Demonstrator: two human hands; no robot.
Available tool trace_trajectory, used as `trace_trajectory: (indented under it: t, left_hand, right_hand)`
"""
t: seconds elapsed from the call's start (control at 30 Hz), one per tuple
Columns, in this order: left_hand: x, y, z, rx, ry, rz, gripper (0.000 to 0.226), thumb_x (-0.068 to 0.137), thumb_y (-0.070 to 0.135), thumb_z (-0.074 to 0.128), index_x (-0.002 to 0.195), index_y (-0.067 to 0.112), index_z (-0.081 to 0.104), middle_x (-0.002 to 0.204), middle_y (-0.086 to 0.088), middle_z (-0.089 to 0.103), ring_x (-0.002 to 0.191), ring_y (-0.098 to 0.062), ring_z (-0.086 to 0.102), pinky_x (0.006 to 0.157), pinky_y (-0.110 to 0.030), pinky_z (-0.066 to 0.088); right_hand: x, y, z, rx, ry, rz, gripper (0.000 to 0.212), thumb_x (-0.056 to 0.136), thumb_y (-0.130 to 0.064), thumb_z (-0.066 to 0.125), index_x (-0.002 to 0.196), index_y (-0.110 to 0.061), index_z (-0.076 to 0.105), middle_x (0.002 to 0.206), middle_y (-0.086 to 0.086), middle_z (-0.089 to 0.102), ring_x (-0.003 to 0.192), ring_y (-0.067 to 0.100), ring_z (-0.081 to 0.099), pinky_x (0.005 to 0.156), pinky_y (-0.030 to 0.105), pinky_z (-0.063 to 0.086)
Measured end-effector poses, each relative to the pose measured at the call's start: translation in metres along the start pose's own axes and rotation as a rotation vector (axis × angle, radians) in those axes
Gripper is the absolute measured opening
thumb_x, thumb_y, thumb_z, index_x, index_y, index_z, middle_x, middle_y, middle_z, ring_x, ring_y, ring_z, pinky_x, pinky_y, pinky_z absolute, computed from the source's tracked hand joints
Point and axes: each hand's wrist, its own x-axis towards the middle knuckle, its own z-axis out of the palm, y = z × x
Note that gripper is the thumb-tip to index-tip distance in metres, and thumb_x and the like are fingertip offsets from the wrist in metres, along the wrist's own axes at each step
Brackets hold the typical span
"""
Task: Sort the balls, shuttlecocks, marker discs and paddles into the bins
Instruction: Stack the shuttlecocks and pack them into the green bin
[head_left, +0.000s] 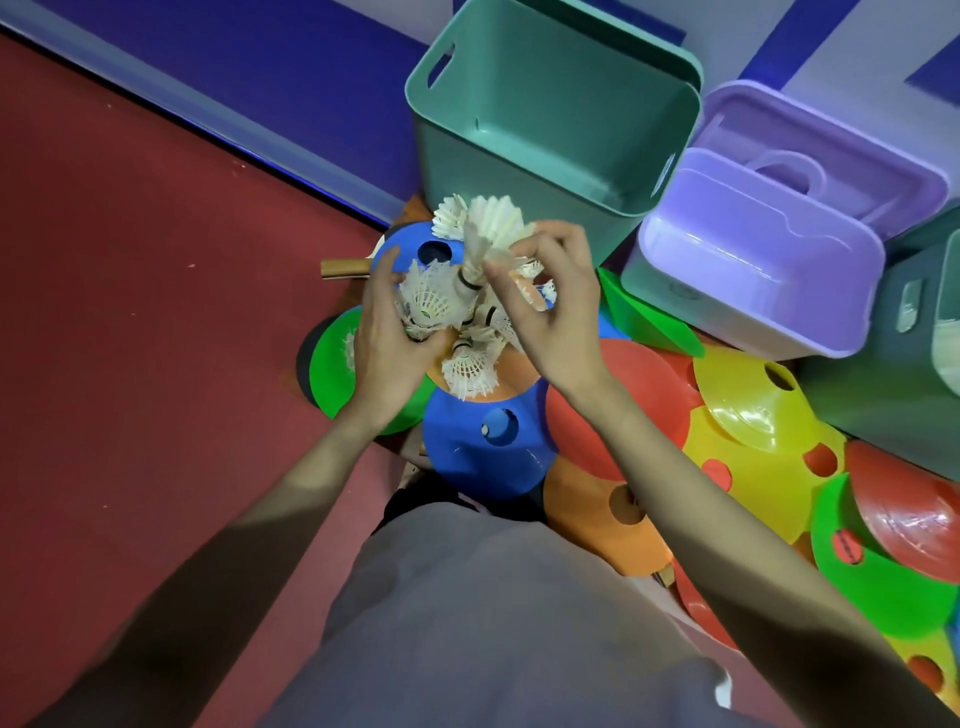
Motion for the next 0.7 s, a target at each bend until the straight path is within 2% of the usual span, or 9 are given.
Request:
trace_trajectory:
  t: [0.1,0.2,0.27,0.33,0.4,0.47,0.57,0.63,0.7]
  left_hand:
    - [-0.001,0.002,0.0,0.011,-0.018,0.006,0.087,0.068,0.011,0.08,0.142,0.006,0.035,0.135,-0.012,0.051,0.115,-0.021,0.053,0.091,-0.02,0.042]
    - [-0.002,0.005,-0.003,-0.003,-0.015,0.028,0.081,0.071,0.014,0.079,0.14,0.005,0.037,0.135,-0.01,0.052,0.119,-0.023,0.053,0.094,-0.032,0.046]
    - [-0.002,0.003,-0.005,-0.013,-0.007,0.048,0.078,0.072,0.013,0.078,0.139,0.002,0.039,0.133,-0.012,0.052,0.119,-0.022,0.052,0.096,-0.027,0.045]
    - [-0.004,0.0,-0.007,-0.006,0.0,0.038,0.076,0.072,0.015,0.078,0.138,0.003,0.042,0.131,-0.012,0.053,0.116,-0.016,0.051,0.093,-0.01,0.038]
    - [-0.006,-0.005,-0.01,0.015,-0.01,0.03,0.073,0.071,0.019,0.075,0.136,0.004,0.044,0.129,-0.012,0.053,0.115,-0.013,0.049,0.09,-0.001,0.031]
    - [-0.009,-0.012,-0.013,0.048,-0.007,0.027,0.068,0.071,0.018,0.075,0.132,0.004,0.048,0.125,-0.014,0.055,0.113,-0.015,0.047,0.089,0.001,0.028]
    - [-0.01,-0.017,-0.016,0.074,0.021,0.007,0.063,0.07,0.009,0.076,0.128,0.004,0.052,0.12,-0.017,0.056,0.111,-0.016,0.045,0.086,-0.003,0.029]
    - [-0.011,-0.018,-0.017,0.076,0.027,-0.017,0.062,0.07,0.006,0.075,0.127,0.005,0.053,0.12,-0.017,0.055,0.111,-0.015,0.045,0.084,-0.006,0.03]
    - [-0.012,-0.019,-0.018,0.069,0.02,-0.029,0.062,0.07,0.005,0.075,0.127,0.005,0.053,0.12,-0.017,0.054,0.109,-0.014,0.045,0.083,-0.007,0.031]
  right_hand:
    - [-0.007,0.003,0.012,-0.054,-0.104,-0.041,0.017,0.087,-0.026,0.069,0.085,-0.01,0.068,0.106,0.007,0.05,0.092,0.021,0.052,0.084,0.029,0.043]
    - [-0.012,0.012,0.022,-0.183,-0.267,-0.07,0.022,0.088,-0.034,0.064,0.088,-0.012,0.069,0.112,0.01,0.051,0.102,0.024,0.046,0.091,0.035,0.04]
    - [-0.014,0.017,0.024,-0.229,-0.365,-0.123,0.027,0.089,-0.038,0.06,0.095,-0.013,0.07,0.118,0.013,0.05,0.109,0.028,0.044,0.097,0.036,0.036]
    - [-0.015,0.018,0.023,-0.233,-0.418,-0.177,0.033,0.091,-0.039,0.056,0.108,-0.015,0.068,0.127,0.013,0.048,0.115,0.029,0.043,0.103,0.035,0.033]
    - [-0.016,0.015,0.018,-0.195,-0.42,-0.192,0.038,0.095,-0.036,0.052,0.126,-0.015,0.06,0.132,0.01,0.045,0.12,0.026,0.041,0.106,0.034,0.031]
    - [-0.019,0.015,0.013,-0.143,-0.385,-0.147,0.039,0.099,-0.028,0.047,0.134,-0.012,0.05,0.131,0.008,0.046,0.121,0.022,0.042,0.107,0.034,0.032]
    - [-0.024,0.033,0.013,-0.207,-0.369,-0.026,0.034,0.098,-0.024,0.043,0.127,-0.01,0.052,0.12,0.006,0.052,0.113,0.023,0.048,0.1,0.044,0.039]
    - [-0.027,0.048,0.015,-0.33,-0.486,0.054,0.034,0.092,-0.022,0.047,0.122,-0.009,0.057,0.116,0.009,0.051,0.11,0.029,0.048,0.095,0.05,0.042]
    - [-0.031,0.057,0.018,-0.498,-0.62,0.021,0.036,0.086,-0.022,0.058,0.12,-0.009,0.06,0.119,0.013,0.047,0.111,0.033,0.043,0.091,0.051,0.044]
